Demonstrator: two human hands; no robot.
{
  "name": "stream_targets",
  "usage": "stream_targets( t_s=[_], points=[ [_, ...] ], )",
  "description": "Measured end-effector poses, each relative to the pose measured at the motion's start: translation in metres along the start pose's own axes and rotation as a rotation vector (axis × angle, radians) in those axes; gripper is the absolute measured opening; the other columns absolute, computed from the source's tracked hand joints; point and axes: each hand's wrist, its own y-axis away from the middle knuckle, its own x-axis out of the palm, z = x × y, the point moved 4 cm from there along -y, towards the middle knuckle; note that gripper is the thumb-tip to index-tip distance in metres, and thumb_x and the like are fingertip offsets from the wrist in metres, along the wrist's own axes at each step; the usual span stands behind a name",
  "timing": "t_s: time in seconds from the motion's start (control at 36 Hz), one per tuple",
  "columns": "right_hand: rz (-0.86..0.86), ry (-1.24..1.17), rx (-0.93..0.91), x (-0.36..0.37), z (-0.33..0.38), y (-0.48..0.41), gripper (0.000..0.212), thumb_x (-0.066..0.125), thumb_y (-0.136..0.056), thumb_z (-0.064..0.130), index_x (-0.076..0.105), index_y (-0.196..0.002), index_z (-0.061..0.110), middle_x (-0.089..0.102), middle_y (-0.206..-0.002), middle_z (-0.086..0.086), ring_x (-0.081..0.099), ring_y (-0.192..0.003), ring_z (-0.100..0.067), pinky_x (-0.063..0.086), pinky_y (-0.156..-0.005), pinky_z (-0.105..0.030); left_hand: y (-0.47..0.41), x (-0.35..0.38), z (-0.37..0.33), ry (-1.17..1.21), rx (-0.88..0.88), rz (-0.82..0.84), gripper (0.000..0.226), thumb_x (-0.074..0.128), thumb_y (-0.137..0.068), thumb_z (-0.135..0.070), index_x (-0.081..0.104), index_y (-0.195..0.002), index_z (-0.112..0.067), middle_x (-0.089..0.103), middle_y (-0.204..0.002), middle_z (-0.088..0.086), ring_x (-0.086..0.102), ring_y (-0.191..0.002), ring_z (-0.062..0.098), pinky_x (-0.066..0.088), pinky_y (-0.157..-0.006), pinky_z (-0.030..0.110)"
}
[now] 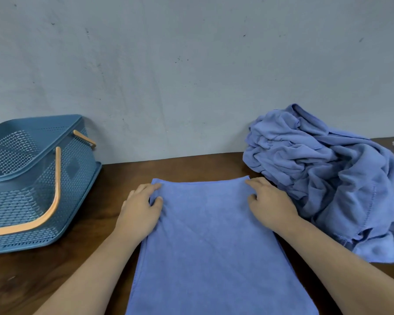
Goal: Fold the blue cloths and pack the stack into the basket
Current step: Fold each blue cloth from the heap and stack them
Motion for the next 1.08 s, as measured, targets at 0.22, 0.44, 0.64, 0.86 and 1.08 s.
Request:
stream_targets(
  t_s=[0.22, 0.44, 0.64, 0.86, 1.08],
  points=[
    [-0.022, 0.133, -0.015, 0.008, 0.004, 0.000, 0.053, 0.036, -0.107, 0.025, 0.042, -0.159, 0.024, 0.029, -0.165, 0.022, 0.069, -0.095, -0.023, 0.050, -0.071, -0.032, -0.002, 0.006, -0.010, -0.232, 0.007, 0.058, 0.052, 0.036, -0.110, -0.044, 0.039, -0.161, -0.035, 0.041, -0.163, -0.014, 0.037, -0.142, 0.019, 0.033, -0.116, 0.040],
    [-0.138, 0.311, -0.032, -0.001, 0.010, 0.007, 0.052, 0.039, -0.106, 0.033, 0.042, -0.157, 0.033, 0.040, -0.156, 0.013, 0.065, -0.089, -0.021, 0.052, -0.062, -0.031, -0.003, 0.004, -0.011, -0.280, -0.031, 0.106, 0.054, 0.033, -0.109, -0.044, 0.036, -0.162, -0.037, 0.037, -0.165, -0.017, 0.028, -0.147, 0.015, 0.025, -0.118, 0.041],
    [-0.119, 0.137, -0.308, 0.000, 0.023, 0.009, 0.048, 0.041, -0.104, 0.052, 0.053, -0.149, 0.041, 0.043, -0.160, 0.012, 0.042, -0.143, -0.017, 0.039, -0.110, -0.041, -0.016, -0.006, 0.001, 0.149, -0.075, 0.005, 0.047, 0.054, -0.106, -0.030, 0.053, -0.152, -0.034, 0.053, -0.149, -0.015, 0.042, -0.138, 0.018, 0.034, -0.115, 0.034],
    [0.229, 0.134, -0.233, 0.018, 0.020, 0.008, 0.064, 0.018, -0.104, 0.070, 0.006, -0.165, 0.051, -0.007, -0.176, 0.014, -0.011, -0.161, -0.007, 0.000, -0.131, -0.045, -0.010, 0.002, -0.007, -0.209, -0.059, 0.108, 0.053, 0.040, -0.110, -0.038, 0.034, -0.163, -0.039, 0.044, -0.162, -0.016, 0.030, -0.150, 0.018, 0.024, -0.119, 0.041],
    [0.258, 0.131, -0.232, 0.017, 0.020, 0.008, 0.064, 0.016, -0.104, 0.071, 0.003, -0.164, 0.053, -0.010, -0.175, 0.015, -0.014, -0.160, -0.006, -0.004, -0.131, -0.044, 0.002, -0.016, -0.003, 0.388, -0.163, -0.007, 0.048, 0.056, -0.101, -0.018, 0.054, -0.143, -0.039, 0.076, -0.096, -0.015, 0.067, -0.108, 0.008, 0.047, -0.093, 0.029]
  ],
)
